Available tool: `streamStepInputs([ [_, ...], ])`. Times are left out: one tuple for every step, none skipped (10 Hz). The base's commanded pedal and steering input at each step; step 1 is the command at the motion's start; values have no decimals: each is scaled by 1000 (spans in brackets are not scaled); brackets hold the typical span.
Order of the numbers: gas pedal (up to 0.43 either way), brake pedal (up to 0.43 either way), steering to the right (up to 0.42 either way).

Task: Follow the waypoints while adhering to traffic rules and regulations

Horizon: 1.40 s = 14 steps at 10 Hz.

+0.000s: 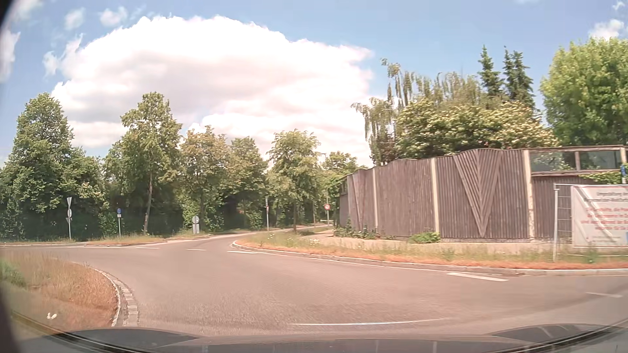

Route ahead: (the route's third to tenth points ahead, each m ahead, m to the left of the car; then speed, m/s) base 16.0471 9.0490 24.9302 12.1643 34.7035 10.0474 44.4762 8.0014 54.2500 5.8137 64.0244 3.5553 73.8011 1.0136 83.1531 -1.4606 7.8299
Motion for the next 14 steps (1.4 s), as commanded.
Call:
streamStepInputs([
  [209, 12, -245],
  [209, 12, -240],
  [209, 12, -234],
  [209, 6, -228],
  [209, 12, -212],
  [209, 6, -195],
  [209, 12, -182],
  [209, 12, -174],
  [209, 12, -158],
  [209, 12, -129],
  [209, 12, -103],
  [209, 12, -65],
  [220, 6, -33],
  [228, 6, 1],
])
